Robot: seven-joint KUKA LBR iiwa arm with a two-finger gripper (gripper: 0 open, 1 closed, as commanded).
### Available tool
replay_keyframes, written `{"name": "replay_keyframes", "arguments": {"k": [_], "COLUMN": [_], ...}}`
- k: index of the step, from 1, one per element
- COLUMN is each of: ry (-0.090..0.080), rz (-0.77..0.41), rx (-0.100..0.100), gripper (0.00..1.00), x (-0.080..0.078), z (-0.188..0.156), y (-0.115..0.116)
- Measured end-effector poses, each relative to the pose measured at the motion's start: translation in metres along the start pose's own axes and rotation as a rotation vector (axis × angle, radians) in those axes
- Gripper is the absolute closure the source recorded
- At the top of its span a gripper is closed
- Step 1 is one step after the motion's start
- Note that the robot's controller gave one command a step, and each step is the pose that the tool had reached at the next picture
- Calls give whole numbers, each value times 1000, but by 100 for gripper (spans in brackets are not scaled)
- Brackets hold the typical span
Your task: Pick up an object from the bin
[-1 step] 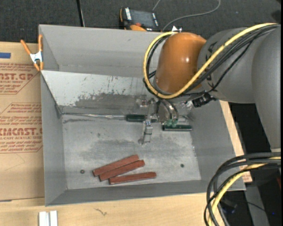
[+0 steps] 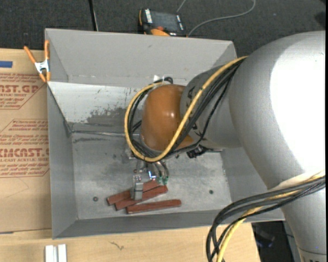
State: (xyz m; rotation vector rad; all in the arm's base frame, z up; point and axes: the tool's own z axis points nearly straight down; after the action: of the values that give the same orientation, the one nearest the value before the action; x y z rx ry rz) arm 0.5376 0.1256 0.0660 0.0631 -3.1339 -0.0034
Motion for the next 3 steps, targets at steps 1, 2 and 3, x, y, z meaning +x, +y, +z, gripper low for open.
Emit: {"name": "replay_keyframes", "arguments": {"k": [1, 2, 3], "ry": [-10, -11, -32], "rz": [-354, -459, -458], "rx": [2, 4, 3], "gripper": [0, 0, 100], "x": [-8, 51, 45], "z": [-5, -11, -13], "y": [53, 2, 4]}}
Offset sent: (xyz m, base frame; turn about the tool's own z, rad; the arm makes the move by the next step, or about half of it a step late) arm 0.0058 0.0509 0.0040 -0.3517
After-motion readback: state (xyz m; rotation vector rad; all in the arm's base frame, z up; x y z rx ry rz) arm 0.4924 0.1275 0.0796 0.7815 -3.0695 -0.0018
